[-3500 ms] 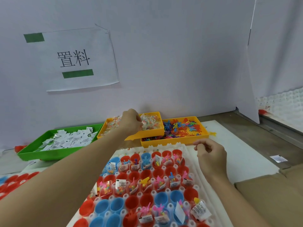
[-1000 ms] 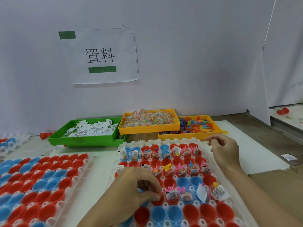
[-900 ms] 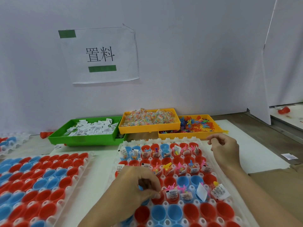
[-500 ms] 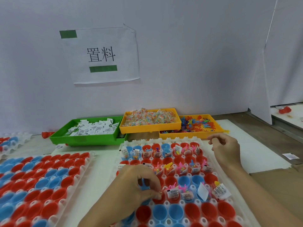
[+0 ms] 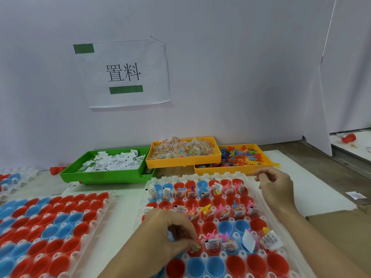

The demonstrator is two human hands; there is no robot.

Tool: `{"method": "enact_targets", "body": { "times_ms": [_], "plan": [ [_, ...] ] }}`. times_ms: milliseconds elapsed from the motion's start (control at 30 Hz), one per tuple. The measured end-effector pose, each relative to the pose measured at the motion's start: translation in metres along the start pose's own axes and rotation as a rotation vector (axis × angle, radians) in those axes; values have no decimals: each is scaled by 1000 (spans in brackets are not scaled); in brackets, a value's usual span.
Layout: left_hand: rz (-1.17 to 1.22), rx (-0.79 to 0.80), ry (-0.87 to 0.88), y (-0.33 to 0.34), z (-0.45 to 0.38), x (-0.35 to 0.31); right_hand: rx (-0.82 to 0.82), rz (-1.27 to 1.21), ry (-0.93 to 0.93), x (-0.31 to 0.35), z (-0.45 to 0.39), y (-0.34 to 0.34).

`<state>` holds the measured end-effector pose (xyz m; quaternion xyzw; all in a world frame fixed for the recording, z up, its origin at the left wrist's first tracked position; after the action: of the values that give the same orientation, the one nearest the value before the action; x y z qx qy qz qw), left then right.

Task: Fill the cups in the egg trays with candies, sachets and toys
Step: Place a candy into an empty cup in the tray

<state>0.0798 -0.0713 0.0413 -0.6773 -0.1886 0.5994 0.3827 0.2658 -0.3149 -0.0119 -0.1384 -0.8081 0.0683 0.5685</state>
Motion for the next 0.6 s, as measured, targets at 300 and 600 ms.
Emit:
{"method": "enact_targets", "body": {
  "times_ms": [300,600],
  "plan": [
    [-69,56,-41,4,-2,-3,-1,1,6,0,0,1],
    [-68,59,23,-3,1,2,-4,4,8,-2,0,0]
  ]
}}
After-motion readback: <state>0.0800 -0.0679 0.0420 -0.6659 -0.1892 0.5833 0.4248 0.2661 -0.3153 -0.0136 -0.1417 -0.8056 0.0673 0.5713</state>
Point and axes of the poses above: each hand's wrist, its own z-axis away from the middle knuckle, its own y-axis out of the palm, x = y × z, the point moved 8 cm from there along -z, towards the middle knuckle, and after that the axes turned 11 degrees about x, right-handed, at the moved point
